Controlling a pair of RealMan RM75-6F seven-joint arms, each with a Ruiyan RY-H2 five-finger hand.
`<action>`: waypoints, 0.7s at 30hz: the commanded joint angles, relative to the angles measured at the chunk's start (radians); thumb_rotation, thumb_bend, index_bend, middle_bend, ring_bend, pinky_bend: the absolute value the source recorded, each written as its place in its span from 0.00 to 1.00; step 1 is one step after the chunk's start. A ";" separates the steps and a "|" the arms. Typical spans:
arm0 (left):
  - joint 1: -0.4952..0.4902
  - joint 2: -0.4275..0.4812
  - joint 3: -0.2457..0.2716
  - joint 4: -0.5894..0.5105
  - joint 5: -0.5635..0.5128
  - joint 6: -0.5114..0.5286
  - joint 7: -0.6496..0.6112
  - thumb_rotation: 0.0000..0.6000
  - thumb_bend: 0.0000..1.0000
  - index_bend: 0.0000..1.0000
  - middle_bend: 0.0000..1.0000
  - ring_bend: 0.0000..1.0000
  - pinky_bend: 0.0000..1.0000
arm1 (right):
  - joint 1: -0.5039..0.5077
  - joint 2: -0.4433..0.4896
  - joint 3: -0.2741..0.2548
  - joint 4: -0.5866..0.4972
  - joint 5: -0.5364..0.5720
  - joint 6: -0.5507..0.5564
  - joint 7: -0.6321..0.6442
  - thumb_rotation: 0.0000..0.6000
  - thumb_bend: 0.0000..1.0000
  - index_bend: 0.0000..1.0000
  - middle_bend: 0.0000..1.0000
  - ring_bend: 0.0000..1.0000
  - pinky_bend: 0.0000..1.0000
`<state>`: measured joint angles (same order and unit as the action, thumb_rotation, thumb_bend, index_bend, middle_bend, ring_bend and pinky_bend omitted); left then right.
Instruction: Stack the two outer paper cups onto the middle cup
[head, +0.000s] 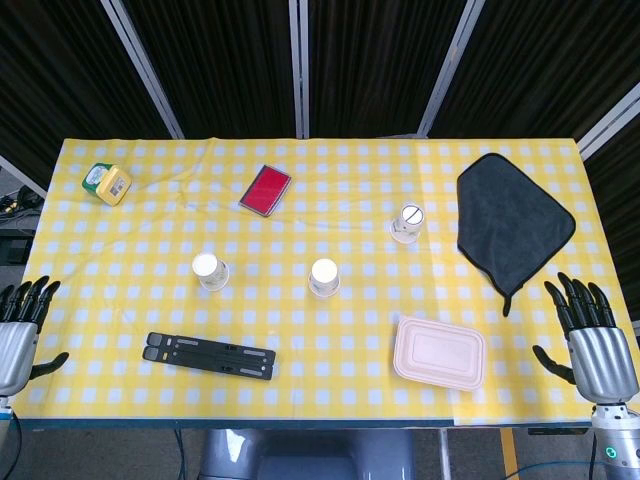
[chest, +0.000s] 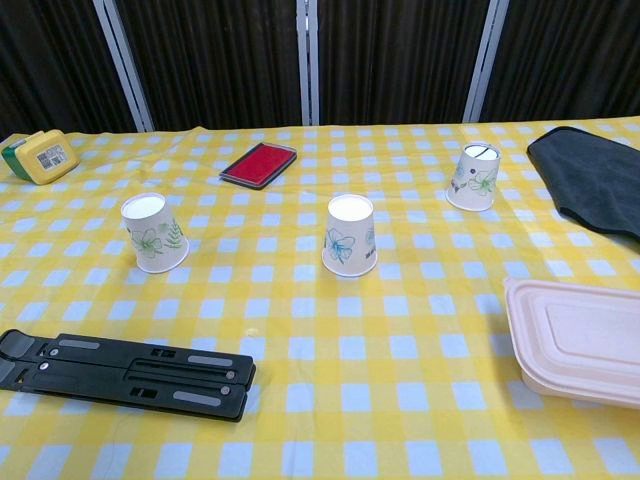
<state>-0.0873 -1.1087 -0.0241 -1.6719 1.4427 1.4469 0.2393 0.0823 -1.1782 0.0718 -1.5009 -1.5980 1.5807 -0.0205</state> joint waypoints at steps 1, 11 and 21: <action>0.001 0.001 0.000 -0.001 -0.002 0.001 -0.001 1.00 0.11 0.00 0.00 0.00 0.00 | 0.000 0.002 -0.001 -0.002 0.002 -0.003 0.000 1.00 0.09 0.01 0.00 0.00 0.05; 0.004 -0.006 0.003 -0.004 0.018 0.016 0.004 1.00 0.11 0.00 0.00 0.00 0.00 | 0.000 0.006 -0.001 -0.009 0.000 -0.001 0.016 1.00 0.09 0.01 0.00 0.00 0.05; 0.002 -0.014 -0.007 0.006 0.012 0.021 -0.007 1.00 0.11 0.00 0.00 0.00 0.00 | 0.025 -0.003 0.034 0.002 0.024 -0.011 0.051 1.00 0.09 0.12 0.00 0.00 0.07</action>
<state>-0.0847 -1.1213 -0.0285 -1.6663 1.4571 1.4680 0.2335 0.0984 -1.1808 0.0957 -1.4983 -1.5834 1.5756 0.0234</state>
